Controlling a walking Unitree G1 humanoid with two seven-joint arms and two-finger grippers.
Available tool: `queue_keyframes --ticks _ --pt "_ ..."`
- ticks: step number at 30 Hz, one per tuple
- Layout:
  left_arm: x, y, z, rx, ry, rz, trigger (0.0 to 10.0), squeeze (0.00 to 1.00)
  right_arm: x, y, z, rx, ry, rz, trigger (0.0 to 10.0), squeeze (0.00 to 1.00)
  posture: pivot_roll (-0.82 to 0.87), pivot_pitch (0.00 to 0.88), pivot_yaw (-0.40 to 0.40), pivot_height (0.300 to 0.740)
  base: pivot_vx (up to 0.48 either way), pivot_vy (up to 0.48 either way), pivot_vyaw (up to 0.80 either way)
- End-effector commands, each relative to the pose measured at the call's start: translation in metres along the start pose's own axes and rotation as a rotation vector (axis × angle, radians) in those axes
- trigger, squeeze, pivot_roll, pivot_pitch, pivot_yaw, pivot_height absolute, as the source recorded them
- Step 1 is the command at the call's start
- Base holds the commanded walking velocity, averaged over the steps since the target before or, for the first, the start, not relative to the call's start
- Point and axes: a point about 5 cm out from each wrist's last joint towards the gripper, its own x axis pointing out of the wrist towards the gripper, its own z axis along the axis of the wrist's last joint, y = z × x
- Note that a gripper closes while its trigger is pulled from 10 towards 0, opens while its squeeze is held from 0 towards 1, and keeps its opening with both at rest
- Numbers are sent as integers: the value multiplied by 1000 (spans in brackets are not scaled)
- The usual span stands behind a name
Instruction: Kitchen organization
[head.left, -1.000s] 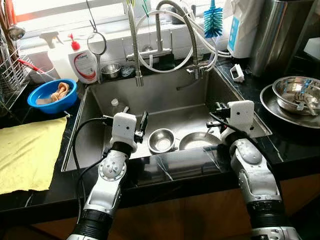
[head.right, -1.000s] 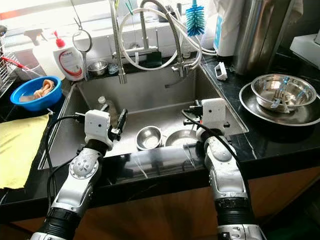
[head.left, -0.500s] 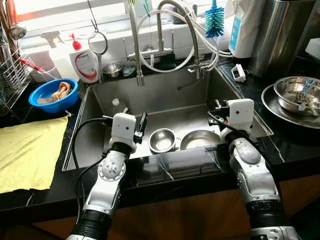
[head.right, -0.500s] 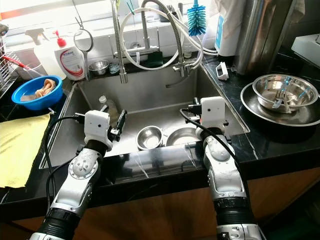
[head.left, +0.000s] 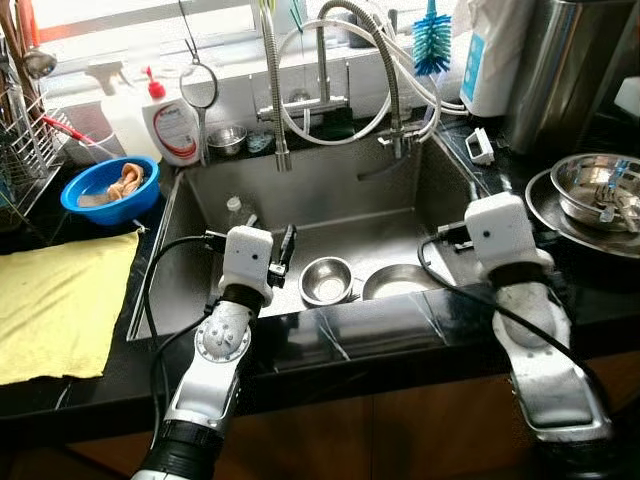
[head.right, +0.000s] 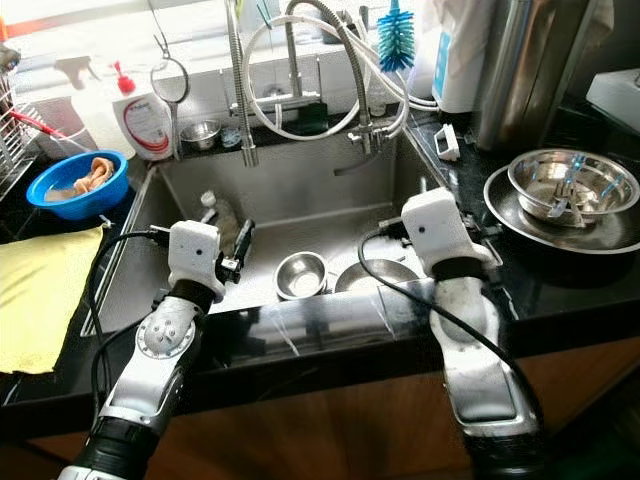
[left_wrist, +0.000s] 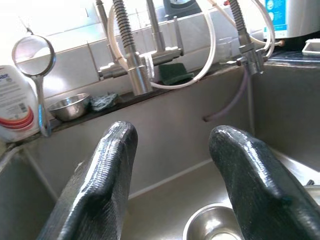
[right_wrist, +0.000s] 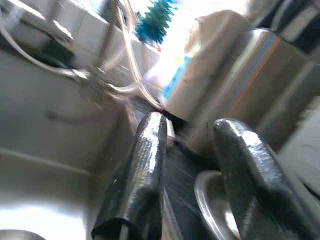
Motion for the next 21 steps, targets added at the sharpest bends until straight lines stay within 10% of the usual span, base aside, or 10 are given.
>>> queue_keyframes --ticks 1,3,4,21 --pt "0 -1 -1 14 4 -15 10000 0 -4 -7 4 -49 9 -15 10000 663 -236 0 140 740 0 0 0" --pt "-1 -1 -1 14 4 -16 10000 0 -5 -7 2 -67 18 -14 10000 663 -236 0 140 740 0 0 0" --pt "0 -1 -1 14 4 -16 10000 0 -6 -10 -1 -110 38 -18 10000 0 -237 0 140 740 0 0 0" --pt "2 4 -2 20 14 -5 10000 0 -10 -33 -19 -248 205 -85 10000 0 -236 0 148 740 0 0 0"
